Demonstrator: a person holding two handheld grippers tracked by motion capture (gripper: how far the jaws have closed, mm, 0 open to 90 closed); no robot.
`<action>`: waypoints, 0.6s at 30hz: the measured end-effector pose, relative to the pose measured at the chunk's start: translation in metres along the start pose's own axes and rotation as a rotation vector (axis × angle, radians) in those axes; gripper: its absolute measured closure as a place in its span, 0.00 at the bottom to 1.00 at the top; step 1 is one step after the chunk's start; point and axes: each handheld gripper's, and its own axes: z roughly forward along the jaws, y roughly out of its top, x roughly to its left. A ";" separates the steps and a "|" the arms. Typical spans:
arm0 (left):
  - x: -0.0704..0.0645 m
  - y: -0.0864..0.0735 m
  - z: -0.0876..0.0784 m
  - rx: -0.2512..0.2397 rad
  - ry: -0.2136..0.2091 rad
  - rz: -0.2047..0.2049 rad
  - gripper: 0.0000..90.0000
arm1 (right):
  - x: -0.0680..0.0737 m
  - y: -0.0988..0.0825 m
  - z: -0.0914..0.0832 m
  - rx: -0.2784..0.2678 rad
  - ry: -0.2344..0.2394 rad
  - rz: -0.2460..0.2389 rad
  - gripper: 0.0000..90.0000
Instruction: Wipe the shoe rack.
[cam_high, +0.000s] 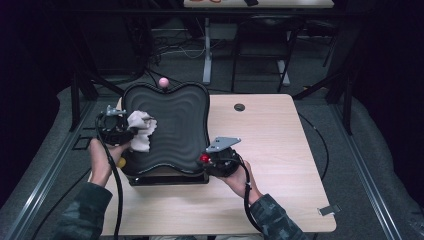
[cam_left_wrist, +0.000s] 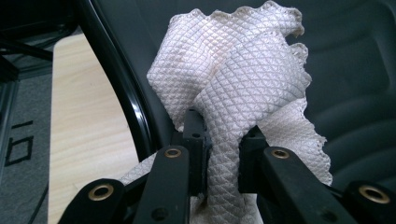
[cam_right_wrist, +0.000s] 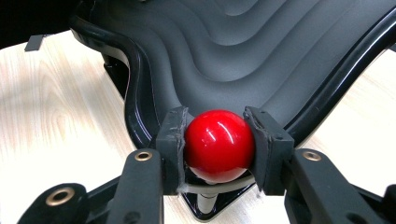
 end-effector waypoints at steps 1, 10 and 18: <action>0.001 0.003 0.001 0.001 0.004 0.001 0.87 | 0.000 0.000 0.000 0.000 0.000 0.000 0.67; 0.013 0.032 0.010 -0.011 0.029 -0.020 0.87 | 0.000 0.000 0.000 -0.002 0.000 0.002 0.67; 0.017 0.058 0.019 -0.015 0.051 -0.026 0.86 | 0.000 0.000 0.000 -0.002 0.002 0.002 0.67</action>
